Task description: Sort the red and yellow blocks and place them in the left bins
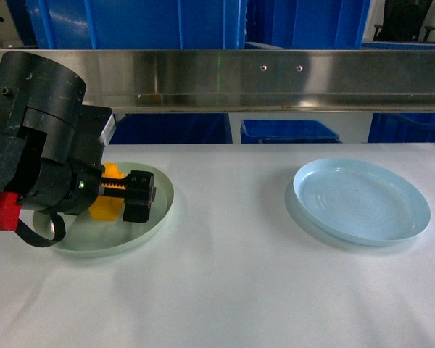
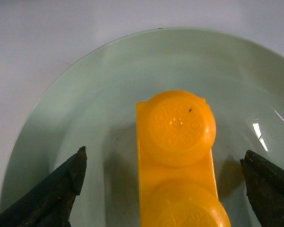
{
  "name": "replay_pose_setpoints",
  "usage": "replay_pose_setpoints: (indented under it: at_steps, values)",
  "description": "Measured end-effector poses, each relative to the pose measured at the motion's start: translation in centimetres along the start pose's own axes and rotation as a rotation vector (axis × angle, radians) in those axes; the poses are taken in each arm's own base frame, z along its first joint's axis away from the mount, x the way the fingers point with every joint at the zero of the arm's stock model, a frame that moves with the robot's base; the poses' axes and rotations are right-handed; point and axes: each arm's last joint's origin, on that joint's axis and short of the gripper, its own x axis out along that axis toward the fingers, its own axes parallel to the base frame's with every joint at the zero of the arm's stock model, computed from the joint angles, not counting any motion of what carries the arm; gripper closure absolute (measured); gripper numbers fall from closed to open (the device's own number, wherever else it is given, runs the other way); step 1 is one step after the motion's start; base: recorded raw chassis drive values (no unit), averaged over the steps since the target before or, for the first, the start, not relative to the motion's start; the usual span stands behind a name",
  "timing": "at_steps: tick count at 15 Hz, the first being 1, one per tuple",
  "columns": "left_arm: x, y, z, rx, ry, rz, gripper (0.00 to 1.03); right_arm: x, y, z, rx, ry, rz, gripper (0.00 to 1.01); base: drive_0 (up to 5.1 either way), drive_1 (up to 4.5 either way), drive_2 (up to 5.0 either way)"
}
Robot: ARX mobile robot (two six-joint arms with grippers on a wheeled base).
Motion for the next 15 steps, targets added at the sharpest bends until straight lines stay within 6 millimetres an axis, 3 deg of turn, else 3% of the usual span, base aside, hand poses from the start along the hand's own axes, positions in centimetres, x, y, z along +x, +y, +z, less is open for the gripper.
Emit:
replay_pose_setpoints:
  at_steps: [3,4,9,10,13,15]
  values:
    - [0.8,-0.3,0.2,0.026,-0.018,0.009,0.05,0.0,0.0,0.0,0.000,0.000,0.000,0.72,0.0,0.00,0.0]
    - [1.0,-0.1,0.4,0.030,-0.018,0.012,0.10,0.0,0.0,0.0,0.000,0.000,0.000,0.72,0.0,0.00,0.0]
    - [1.2,0.4,0.4,0.032,-0.003,0.006,0.68,0.0,0.0,0.0,0.000,0.000,0.000,0.72,0.0,0.00,0.0]
    - [1.3,0.7,0.5,0.022,-0.007,-0.011,0.74,0.0,0.0,0.0,0.000,0.000,0.000,0.72,0.0,0.00,0.0]
    - [1.1,2.4,0.7,-0.002,-0.042,-0.017,0.74,0.0,0.0,0.0,0.000,0.000,0.000,0.72,0.0,0.00,0.0]
    - [-0.7,4.3,1.3,-0.010,-0.094,-0.017,0.74,0.0,0.0,0.0,0.000,0.000,0.000,0.72,0.0,0.00,0.0]
